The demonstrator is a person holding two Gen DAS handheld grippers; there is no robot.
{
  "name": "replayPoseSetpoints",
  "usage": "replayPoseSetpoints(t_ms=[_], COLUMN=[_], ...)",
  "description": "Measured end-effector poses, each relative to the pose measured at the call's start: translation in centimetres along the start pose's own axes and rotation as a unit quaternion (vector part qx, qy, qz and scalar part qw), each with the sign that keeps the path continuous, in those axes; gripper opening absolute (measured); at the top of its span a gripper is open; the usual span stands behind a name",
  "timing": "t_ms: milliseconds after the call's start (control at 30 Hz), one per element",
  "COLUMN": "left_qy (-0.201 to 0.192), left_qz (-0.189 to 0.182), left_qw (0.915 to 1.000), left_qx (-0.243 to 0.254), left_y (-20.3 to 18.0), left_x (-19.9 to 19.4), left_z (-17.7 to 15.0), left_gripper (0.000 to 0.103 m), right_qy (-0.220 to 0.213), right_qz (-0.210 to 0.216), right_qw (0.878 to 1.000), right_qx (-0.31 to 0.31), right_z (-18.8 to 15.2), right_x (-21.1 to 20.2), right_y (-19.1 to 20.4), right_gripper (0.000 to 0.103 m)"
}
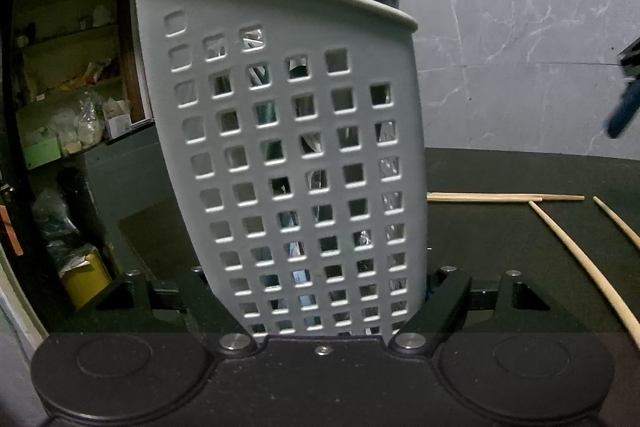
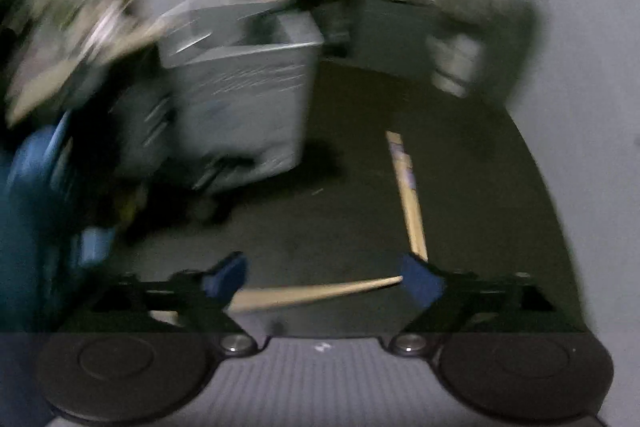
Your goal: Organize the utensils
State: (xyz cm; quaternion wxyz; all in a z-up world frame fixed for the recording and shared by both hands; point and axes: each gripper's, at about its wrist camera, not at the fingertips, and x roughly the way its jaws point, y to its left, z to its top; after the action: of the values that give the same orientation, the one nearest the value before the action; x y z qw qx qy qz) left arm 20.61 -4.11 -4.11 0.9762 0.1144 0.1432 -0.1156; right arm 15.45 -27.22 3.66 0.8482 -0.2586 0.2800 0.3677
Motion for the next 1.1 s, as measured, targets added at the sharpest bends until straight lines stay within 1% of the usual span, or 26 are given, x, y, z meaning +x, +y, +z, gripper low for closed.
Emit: replayPoseSetpoints(t_ms=[33, 67, 133, 233, 300, 400, 500, 600, 667, 733, 767, 900, 967, 1033, 1100], left_qy=[0.000, 0.000, 0.000, 0.002, 0.003, 0.003, 0.003, 0.003, 0.002, 0.002, 0.002, 0.003, 0.003, 0.003, 0.003], left_qz=[0.001, 0.001, 0.002, 0.005, 0.005, 0.006, 0.007, 0.007, 0.007, 0.007, 0.007, 0.008, 0.008, 0.008, 0.008], left_qw=[1.0000, 1.0000, 1.0000, 1.0000, 1.0000, 1.0000, 1.0000, 1.0000, 1.0000, 1.0000, 1.0000, 1.0000, 1.0000, 1.0000, 1.0000], left_qx=[0.000, 0.000, 0.000, 0.003, 0.004, 0.004, 0.005, 0.005, 0.004, 0.003, 0.003, 0.004, 0.003, 0.003, 0.003], left_y=[0.0, -0.1, -0.2, -0.4, -0.5, -0.6, -0.6, -0.6, -0.6, -0.5, -0.4, -0.4, -0.4, -0.4, -0.4], left_x=[0.0, -0.1, -0.2, -0.3, -0.3, -0.2, -0.2, -0.3, -0.2, -0.3, -0.3, -0.4, -0.4, -0.4, -0.5], left_z=[0.0, 0.0, 0.0, 0.1, 0.2, 0.3, 0.4, 0.4, 0.4, 0.4, 0.4, 0.5, 0.5, 0.5, 0.5], left_gripper=[0.080, 0.080, 0.080, 0.080, 0.080, 0.080, 0.080, 0.080, 0.080, 0.080, 0.081, 0.081, 0.081, 0.081, 0.081], right_qy=[0.017, 0.037, 0.074, 0.107, 0.131, 0.143, 0.144, 0.151, 0.154, 0.166, 0.171, 0.177, 0.180, 0.186, 0.198], right_qz=[0.000, 0.001, 0.005, 0.009, 0.016, 0.026, 0.032, 0.034, 0.037, 0.050, 0.051, 0.057, 0.070, 0.092, 0.122], right_qw=[0.999, 0.995, 0.983, 0.971, 0.961, 0.951, 0.939, 0.923, 0.920, 0.916, 0.910, 0.879, 0.869, 0.865, 0.866], right_qx=[-0.050, -0.097, -0.167, -0.213, -0.244, -0.275, -0.310, -0.351, -0.358, -0.361, -0.374, -0.438, -0.456, -0.457, -0.443], right_z=[0.0, 0.0, 0.1, 0.0, -0.1, -0.6, -0.8, -0.7, -0.3, 0.0, 0.0, 0.2, 0.8, 1.8, 2.9], right_x=[-0.4, -0.6, -0.6, 0.7, 1.8, 2.8, 3.6, 4.1, 3.9, 3.8, 4.0, 5.2, 6.0, 6.9, 7.8], right_y=[1.1, 2.2, 3.8, 4.8, 5.0, 5.2, 5.8, 6.2, 6.1, 6.1, 6.3, 7.3, 7.4, 7.2, 6.6], right_gripper=[0.092, 0.092, 0.092, 0.092, 0.092, 0.092, 0.092, 0.092, 0.092, 0.092, 0.092, 0.092, 0.091, 0.087, 0.084])
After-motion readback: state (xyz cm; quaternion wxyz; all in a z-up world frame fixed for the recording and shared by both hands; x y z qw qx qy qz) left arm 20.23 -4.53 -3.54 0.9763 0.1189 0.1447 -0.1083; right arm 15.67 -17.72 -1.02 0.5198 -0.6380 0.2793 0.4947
